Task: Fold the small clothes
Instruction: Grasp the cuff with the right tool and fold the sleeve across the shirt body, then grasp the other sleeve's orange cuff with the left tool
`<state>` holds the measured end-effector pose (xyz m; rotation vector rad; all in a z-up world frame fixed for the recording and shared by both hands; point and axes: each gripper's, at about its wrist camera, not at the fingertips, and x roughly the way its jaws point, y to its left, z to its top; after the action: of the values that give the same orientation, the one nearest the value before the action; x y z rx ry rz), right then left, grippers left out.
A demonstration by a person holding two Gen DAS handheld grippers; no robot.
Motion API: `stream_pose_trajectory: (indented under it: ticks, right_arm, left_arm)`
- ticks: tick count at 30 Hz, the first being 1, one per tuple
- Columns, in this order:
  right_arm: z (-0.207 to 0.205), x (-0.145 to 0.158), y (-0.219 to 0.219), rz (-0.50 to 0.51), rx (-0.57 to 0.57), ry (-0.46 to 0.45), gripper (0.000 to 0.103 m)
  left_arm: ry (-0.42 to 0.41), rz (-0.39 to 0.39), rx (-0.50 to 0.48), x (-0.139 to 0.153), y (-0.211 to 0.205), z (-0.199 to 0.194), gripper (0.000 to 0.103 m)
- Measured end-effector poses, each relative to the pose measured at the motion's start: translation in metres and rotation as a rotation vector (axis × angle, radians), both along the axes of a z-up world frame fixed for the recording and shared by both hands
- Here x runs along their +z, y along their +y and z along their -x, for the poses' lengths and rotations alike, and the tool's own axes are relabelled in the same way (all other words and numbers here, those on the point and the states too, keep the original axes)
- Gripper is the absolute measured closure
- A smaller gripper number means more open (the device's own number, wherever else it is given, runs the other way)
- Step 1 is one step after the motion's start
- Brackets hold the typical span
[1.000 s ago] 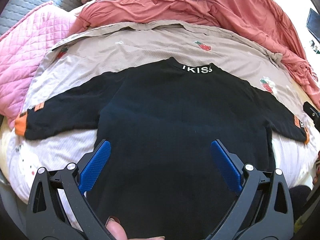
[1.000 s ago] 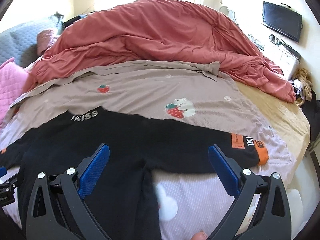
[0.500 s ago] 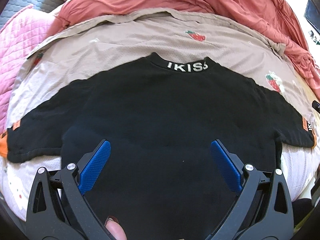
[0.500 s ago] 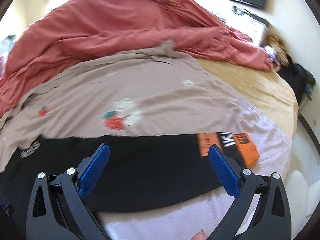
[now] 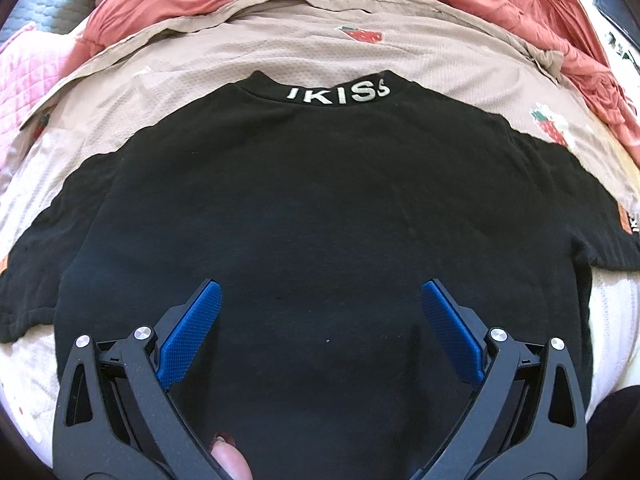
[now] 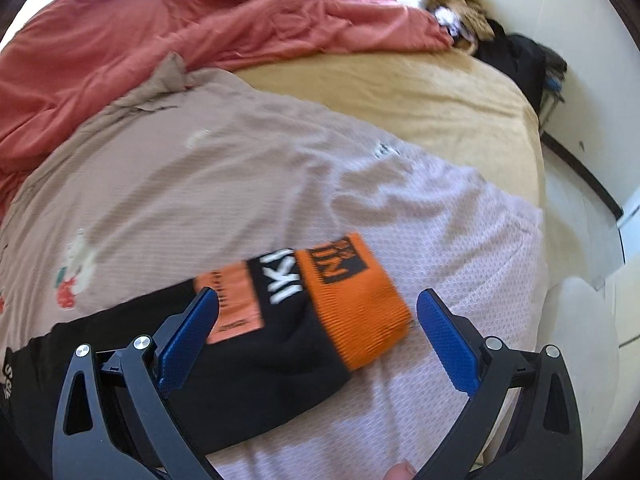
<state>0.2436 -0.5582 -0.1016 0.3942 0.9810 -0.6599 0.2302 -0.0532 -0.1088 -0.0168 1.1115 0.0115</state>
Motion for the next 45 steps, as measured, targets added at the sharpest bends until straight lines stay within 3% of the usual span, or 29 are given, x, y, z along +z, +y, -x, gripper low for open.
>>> stream_pose_trajectory:
  ticks: [5,6,8,10,13,17,21,26,27,31,36,38,40,43,45]
  right_arm:
    - [-0.002,-0.022,-0.015,-0.07,-0.006,0.029,0.01]
    - [-0.003,-0.025,-0.016,-0.088,-0.004,0.03,0.03]
    - [-0.003,-0.026,-0.014,-0.088,0.009,0.033,0.038]
    - [-0.003,-0.02,-0.012,-0.093,0.039,0.002,0.068]
    - [-0.001,-0.002,-0.001,-0.056,0.095,-0.062,0.08]
    - [0.006,0.028,0.026,-0.054,0.21,-0.205,0.082]
    - [0.004,0.058,0.087,-0.099,0.387,-0.322,0.082]
    - [-0.016,0.08,0.173,-0.187,0.607,-0.38,0.083]
    - [-0.021,0.083,0.196,-0.199,0.675,-0.392,0.095]
    - [-0.037,0.076,0.26,-0.236,0.824,-0.357,0.095]
    - [-0.043,0.04,0.322,-0.294,1.017,-0.274,0.091]
    - [-0.037,0.037,0.329,-0.361,1.088,-0.286,0.083]
    - [-0.03,0.047,0.328,-0.398,1.137,-0.339,0.059]
    - [-0.03,0.064,0.311,-0.402,1.14,-0.42,0.058]
    - [-0.037,0.065,0.292,-0.359,1.068,-0.402,0.054]
  left_arm:
    - [-0.008,-0.012,-0.018,-0.008,-0.007,0.0,0.009]
    - [-0.006,-0.015,-0.016,-0.011,-0.008,-0.001,0.009]
    - [-0.011,-0.018,-0.011,-0.013,-0.008,-0.001,0.009]
    - [-0.019,-0.018,-0.001,-0.013,-0.009,0.0,0.009]
    - [-0.024,-0.001,0.008,-0.01,-0.01,0.004,0.009]
    - [-0.031,0.035,0.025,-0.005,-0.005,0.009,0.009]
    - [-0.046,0.05,0.06,0.003,0.007,0.013,0.009]
    - [-0.077,0.058,0.113,0.017,0.032,0.018,0.009]
    - [-0.082,0.06,0.125,0.02,0.038,0.019,0.009]
    - [-0.095,0.06,0.167,0.027,0.057,0.024,0.009]
    - [-0.091,0.074,0.209,0.026,0.075,0.031,0.009]
    - [-0.08,0.085,0.218,0.024,0.077,0.031,0.009]
    - [-0.068,0.102,0.219,0.021,0.075,0.032,0.009]
    - [-0.062,0.145,0.192,0.022,0.064,0.03,0.009]
    - [-0.059,0.177,0.149,0.025,0.047,0.024,0.009]
